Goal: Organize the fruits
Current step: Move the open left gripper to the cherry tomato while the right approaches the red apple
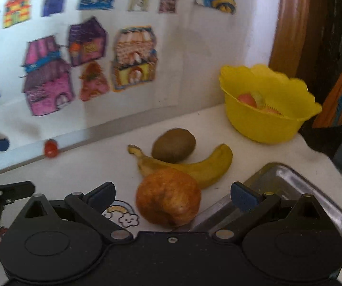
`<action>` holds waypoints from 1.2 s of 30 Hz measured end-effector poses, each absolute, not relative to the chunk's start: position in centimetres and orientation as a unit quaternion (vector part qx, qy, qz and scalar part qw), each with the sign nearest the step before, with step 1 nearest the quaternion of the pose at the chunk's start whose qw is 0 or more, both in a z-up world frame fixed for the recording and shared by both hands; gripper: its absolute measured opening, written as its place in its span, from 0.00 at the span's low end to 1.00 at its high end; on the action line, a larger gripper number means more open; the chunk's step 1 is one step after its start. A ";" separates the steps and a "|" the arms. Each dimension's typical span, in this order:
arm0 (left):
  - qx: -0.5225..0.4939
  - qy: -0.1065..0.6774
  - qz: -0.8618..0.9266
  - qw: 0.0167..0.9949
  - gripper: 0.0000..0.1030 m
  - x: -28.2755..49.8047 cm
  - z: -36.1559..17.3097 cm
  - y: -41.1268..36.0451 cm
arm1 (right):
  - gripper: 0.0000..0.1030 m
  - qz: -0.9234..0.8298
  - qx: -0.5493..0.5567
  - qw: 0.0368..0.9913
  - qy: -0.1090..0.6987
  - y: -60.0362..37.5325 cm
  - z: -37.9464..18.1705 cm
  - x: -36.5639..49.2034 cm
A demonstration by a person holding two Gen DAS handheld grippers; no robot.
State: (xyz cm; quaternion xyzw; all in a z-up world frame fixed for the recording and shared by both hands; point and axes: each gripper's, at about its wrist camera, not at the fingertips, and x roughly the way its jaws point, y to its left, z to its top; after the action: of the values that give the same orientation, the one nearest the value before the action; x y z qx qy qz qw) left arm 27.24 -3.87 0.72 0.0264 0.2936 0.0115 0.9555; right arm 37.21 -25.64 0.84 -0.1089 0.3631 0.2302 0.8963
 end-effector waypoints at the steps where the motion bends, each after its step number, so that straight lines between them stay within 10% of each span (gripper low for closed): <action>1: 0.025 0.293 0.013 0.956 0.99 27.4 0.7 -3.8 | 0.99 0.233 -0.108 0.893 0.370 -25.5 0.6 37.5; 36: -0.059 0.327 0.109 0.937 0.69 33.6 -2.6 -4.0 | 0.72 0.232 -0.182 0.843 0.451 -22.3 -1.7 40.4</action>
State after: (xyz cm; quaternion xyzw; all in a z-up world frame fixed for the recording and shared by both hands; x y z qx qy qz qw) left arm 33.62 -3.97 -2.61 -0.0589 0.3267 0.1088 0.9370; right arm 40.44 -22.25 -1.71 -0.1818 0.4506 0.2320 0.8427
